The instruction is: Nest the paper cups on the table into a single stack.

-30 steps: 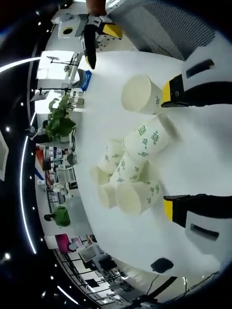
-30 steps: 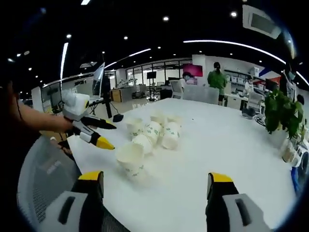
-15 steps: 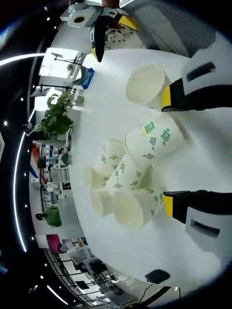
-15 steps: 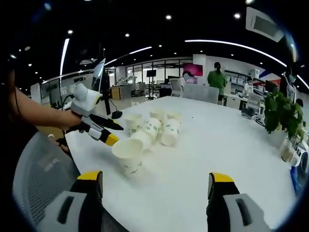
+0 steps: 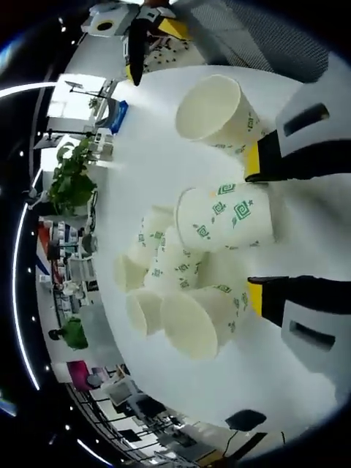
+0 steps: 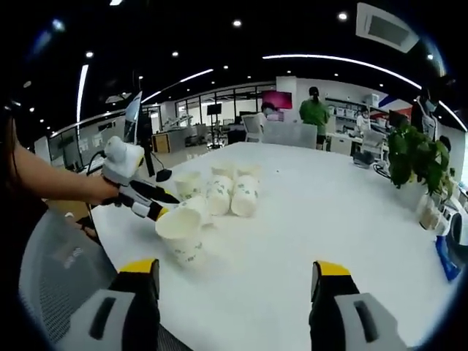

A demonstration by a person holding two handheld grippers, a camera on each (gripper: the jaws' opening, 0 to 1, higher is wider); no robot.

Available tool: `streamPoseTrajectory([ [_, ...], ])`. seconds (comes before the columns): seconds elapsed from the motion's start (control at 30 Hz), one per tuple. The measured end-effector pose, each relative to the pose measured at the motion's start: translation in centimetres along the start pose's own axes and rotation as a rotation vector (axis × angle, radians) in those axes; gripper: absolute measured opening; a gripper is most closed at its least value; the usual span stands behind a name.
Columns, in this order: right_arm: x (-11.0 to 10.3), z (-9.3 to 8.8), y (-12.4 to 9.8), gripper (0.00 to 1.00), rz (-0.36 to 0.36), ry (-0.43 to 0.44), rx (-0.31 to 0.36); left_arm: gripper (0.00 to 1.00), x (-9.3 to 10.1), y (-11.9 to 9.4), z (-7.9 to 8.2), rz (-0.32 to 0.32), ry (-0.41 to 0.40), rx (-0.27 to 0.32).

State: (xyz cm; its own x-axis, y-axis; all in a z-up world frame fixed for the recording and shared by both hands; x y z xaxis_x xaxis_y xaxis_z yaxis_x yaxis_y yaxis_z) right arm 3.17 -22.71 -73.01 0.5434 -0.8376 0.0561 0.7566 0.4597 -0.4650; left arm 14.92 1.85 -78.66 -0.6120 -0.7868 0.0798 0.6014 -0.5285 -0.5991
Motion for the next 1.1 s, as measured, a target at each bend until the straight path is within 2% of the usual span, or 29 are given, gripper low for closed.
streamPoseTrajectory([
  [0.13, -0.2, 0.1, 0.0, 0.86, 0.001, 0.003, 0.000, 0.47, -0.2, 0.3, 0.3, -0.012, 0.022, -0.005],
  [0.3, 0.1, 0.1, -0.1, 0.85, 0.002, 0.015, 0.009, 0.44, -0.3, 0.9, -0.3, -0.017, 0.025, -0.043],
  [0.43, 0.2, 0.1, -0.1, 0.85, 0.001, 0.022, 0.018, 0.35, -0.5, 0.7, -0.6, -0.005, 0.041, -0.035],
  [0.57, 0.2, 0.2, -0.2, 0.85, -0.002, 0.028, 0.020, 0.35, -0.9, 0.6, -0.8, -0.004, 0.028, -0.037],
  [0.83, 0.0, 0.2, -0.2, 0.84, 0.009, 0.021, 0.021, 0.33, -0.4, -0.5, -1.1, -0.010, 0.022, -0.024],
  [0.97, -0.1, 0.0, -0.2, 0.78, 0.023, 0.025, -0.003, 0.33, -0.2, -1.5, -1.4, -0.009, 0.023, -0.022],
  [1.1, 0.1, 0.0, -0.2, 0.79, 0.017, 0.024, 0.003, 0.33, 0.0, -2.3, -1.4, -0.010, 0.003, -0.010],
])
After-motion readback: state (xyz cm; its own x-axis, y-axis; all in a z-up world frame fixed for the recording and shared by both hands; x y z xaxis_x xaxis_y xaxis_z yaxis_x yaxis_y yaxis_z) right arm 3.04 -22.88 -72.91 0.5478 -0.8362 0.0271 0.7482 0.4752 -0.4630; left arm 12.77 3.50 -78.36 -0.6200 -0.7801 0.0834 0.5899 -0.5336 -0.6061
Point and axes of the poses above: the point that each gripper's makers call its tool centre point, and the gripper's own axes: y roughly forward along the fingers, x roughly to its right, z roughly out of its top, the point moved 5 cm from there along -y, roughly backward along the fingers, and after that the axes turned 7 degrees about -y, right-handed, at the moved point
